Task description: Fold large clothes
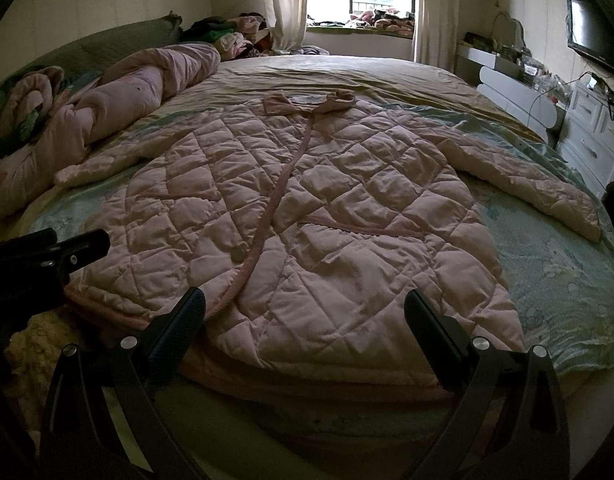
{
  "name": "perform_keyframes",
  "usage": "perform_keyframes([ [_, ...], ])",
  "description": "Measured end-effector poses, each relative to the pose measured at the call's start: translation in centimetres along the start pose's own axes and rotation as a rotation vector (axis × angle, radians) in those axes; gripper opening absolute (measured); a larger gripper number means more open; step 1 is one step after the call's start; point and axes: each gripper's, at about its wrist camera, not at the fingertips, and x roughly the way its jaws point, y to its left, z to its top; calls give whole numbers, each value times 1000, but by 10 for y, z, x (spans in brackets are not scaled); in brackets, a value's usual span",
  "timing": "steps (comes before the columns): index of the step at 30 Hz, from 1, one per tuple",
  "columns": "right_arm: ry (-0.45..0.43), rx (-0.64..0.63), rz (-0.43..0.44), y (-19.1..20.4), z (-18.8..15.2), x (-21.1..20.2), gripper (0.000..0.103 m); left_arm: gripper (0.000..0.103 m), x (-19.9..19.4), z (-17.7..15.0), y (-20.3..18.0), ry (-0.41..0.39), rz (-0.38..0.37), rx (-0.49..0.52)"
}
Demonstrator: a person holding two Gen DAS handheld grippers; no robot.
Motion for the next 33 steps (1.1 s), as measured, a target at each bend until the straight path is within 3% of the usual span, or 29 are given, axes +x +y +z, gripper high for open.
perform_keyframes([
  [19,10,4,24,0,6,8,99,94,4,11,12,17,20,-6],
  [33,15,-4,59,-15,41,37,99,94,27,33,3,41,58,-12],
])
